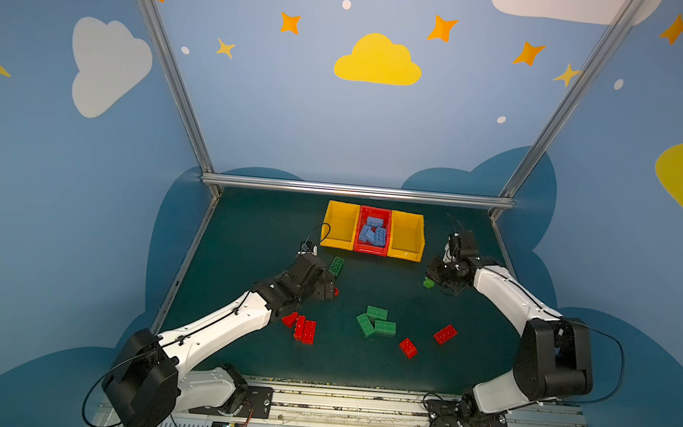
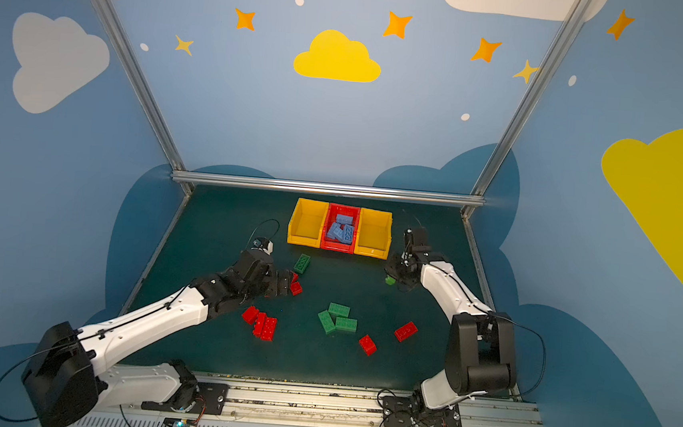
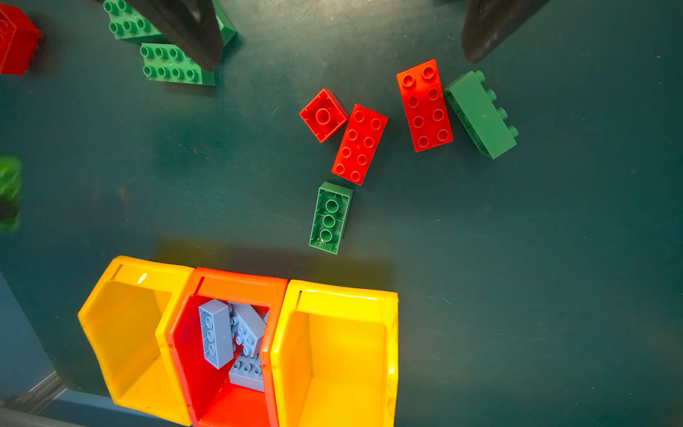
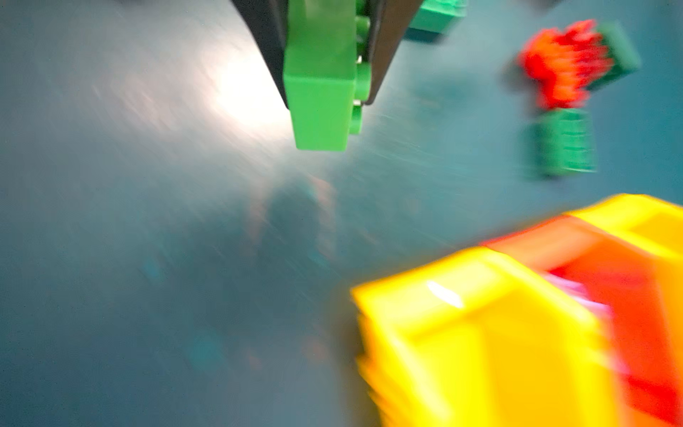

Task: Sort the legos into containers by color
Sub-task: 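Carry the green brick with the right gripper into the yellow bin nearest it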

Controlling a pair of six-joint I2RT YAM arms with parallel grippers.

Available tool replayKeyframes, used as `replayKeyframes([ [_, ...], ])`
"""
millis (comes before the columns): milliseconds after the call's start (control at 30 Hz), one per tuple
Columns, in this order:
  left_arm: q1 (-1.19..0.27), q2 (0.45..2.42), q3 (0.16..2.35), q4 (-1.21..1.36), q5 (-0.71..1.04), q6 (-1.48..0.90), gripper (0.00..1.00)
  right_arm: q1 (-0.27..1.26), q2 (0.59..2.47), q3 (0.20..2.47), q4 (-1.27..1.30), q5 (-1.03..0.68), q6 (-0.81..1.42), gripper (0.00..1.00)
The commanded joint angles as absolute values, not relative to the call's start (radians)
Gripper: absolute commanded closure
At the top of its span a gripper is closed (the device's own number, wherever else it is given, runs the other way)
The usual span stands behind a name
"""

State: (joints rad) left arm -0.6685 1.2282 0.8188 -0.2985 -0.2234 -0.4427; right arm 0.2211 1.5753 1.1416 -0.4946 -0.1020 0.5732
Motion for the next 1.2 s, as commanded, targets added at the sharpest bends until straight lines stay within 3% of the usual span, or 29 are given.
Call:
replayKeyframes([
  [0, -0.661, 1.224, 0.805, -0.323, -0.258, -0.446, 0.00, 0.234, 1.679, 1.280, -0.482, -0.164, 0.523, 0.87],
  [367, -0.622, 1.266, 0.856, -0.388, -0.310, -0.449, 0.00, 0.241, 2.162, 1.868, -0.583, -0.237, 0.435, 0.83],
  [433, -0.612, 1.261, 0.852, -0.399, -0.313, -0.461, 0.00, 0.242, 2.227, 1.960, -0.622, -0.243, 0.428, 0.75],
  [500, -0.596, 1.250, 0.843, -0.405, -0.308, -0.471, 0.00, 0.244, 2.269, 2.026, -0.645, -0.240, 0.425, 0.54],
  [567, -0.579, 1.242, 0.834, -0.412, -0.304, -0.483, 0.00, 0.247, 2.283, 2.053, -0.647, -0.236, 0.420, 0.43],
  [667, -0.549, 1.231, 0.813, -0.421, -0.303, -0.515, 0.00, 0.248, 2.261, 2.054, -0.655, -0.214, 0.414, 0.32],
  [767, -0.523, 1.224, 0.794, -0.428, -0.306, -0.560, 0.00, 0.255, 2.194, 2.002, -0.658, -0.200, 0.405, 0.28],
  [967, -0.483, 1.223, 0.747, -0.413, -0.302, -0.657, 0.00, 0.315, 1.936, 1.712, -0.594, -0.183, 0.389, 0.12],
  [1167, -0.423, 1.279, 0.715, -0.356, -0.281, -0.718, 0.00, 0.412, 1.707, 1.424, -0.554, -0.165, 0.405, 0.10],
])
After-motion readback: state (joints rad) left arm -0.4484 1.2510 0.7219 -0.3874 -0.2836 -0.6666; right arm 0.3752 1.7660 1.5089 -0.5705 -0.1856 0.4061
